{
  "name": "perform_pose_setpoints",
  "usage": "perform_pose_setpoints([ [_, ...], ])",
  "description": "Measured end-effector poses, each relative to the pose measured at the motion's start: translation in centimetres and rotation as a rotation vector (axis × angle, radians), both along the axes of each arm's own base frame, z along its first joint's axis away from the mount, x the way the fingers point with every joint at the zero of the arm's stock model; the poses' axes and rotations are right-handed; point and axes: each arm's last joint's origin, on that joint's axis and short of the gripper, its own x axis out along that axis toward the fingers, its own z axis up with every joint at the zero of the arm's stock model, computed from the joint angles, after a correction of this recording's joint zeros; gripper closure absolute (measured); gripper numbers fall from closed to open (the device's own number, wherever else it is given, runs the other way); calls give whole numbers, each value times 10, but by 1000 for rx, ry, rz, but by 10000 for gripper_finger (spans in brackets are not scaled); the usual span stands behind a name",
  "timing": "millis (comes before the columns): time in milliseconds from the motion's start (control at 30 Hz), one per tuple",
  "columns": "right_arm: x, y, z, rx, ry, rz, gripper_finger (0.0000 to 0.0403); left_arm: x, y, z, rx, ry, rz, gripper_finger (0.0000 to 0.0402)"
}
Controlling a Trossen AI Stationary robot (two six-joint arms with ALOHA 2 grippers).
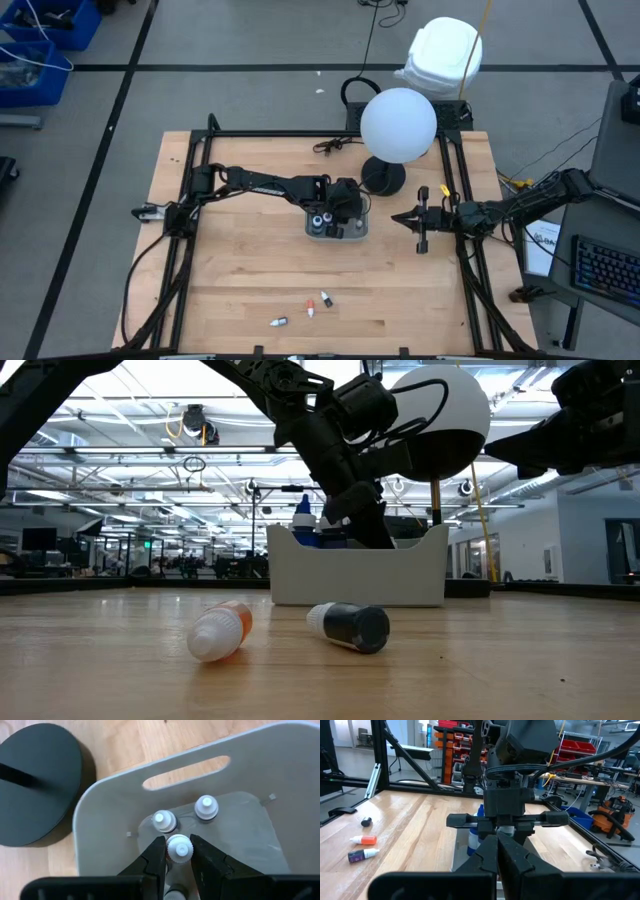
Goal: Pick & Place food coloring
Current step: Put the bottom small orange food coloring bottle into the gray bin, then put the left small purple food coloring bottle into the gray bin
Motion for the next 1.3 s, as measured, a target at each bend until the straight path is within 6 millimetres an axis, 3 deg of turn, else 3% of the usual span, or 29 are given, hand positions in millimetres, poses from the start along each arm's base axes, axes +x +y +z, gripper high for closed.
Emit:
perform_pose_setpoints([
  [267,0,0,0,-21,2,0,403,0,-1,0,-33,-2,-28,325],
  [433,0,0,0,-36,2,0,403,3,1,-14,-37,18,-36,325],
  [667,0,0,1,-32,-6,0,403,6,7,-15,-59,-8,21,320],
  [800,0,0,1,-28,-5,0,403,5,6,-13,-72,-8,32,287],
  [1033,0,0,1,-22,-6,0,403,5,6,-14,-108,-2,40,197],
  [1167,0,0,1,-17,-7,0,403,2,-2,-1,-114,-19,57,164],
  [1300,0,0,1,-8,-7,0,403,-9,-22,41,-13,-68,83,145],
])
